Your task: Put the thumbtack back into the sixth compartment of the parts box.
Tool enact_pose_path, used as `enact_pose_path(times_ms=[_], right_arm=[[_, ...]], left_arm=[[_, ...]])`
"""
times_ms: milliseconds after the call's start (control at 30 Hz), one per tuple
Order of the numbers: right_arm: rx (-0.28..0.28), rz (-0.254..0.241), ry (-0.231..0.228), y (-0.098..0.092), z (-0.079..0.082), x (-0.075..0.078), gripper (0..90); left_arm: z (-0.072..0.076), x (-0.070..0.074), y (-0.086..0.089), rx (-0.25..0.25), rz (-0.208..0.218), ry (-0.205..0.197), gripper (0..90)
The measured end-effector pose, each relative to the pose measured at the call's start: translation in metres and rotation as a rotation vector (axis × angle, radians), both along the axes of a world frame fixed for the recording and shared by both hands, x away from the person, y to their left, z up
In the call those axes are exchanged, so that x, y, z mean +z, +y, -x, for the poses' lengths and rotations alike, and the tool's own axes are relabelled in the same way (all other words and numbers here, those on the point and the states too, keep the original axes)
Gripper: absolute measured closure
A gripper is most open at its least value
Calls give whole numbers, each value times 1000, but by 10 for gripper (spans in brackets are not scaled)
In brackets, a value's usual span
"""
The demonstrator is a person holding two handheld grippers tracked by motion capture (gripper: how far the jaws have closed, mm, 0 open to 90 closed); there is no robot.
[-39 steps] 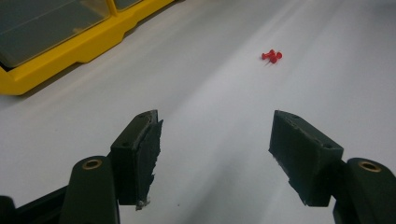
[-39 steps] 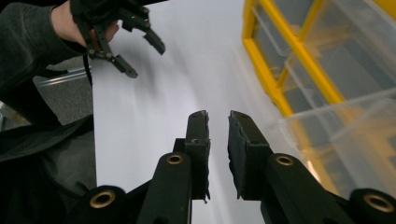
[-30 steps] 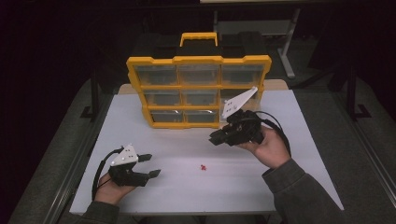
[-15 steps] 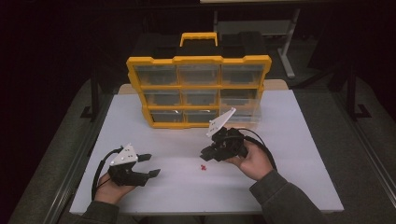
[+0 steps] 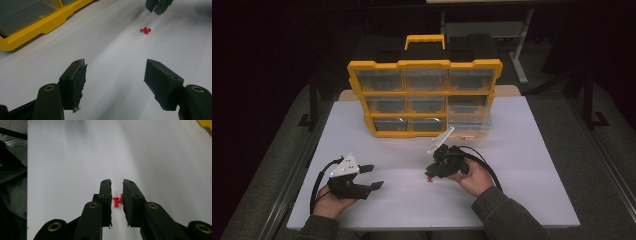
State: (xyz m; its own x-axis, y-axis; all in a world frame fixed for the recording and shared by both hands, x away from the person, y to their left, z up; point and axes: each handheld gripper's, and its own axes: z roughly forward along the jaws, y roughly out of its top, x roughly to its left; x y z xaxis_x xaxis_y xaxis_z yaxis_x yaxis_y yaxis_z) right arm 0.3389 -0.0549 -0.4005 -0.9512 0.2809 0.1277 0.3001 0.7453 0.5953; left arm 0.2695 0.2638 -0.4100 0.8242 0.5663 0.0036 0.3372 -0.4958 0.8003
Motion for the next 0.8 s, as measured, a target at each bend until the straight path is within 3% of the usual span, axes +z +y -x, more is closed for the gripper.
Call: enact_pose_path(times_ms=[100,200,367,800], right_arm=[[9,5,-3,2,-1,-6,758],[4,42,-7,5,-3,-16,754],[4,47,4,6,-6,-22,755],[4,43,19,6,-9,-26,761]], left_arm=[[0,0,-1,-2,3,-2,331],[0,0,0,2,4,-3,331],[0,0,0,-1,-1,-4,331],[0,0,-1,-2,2,-5,331]])
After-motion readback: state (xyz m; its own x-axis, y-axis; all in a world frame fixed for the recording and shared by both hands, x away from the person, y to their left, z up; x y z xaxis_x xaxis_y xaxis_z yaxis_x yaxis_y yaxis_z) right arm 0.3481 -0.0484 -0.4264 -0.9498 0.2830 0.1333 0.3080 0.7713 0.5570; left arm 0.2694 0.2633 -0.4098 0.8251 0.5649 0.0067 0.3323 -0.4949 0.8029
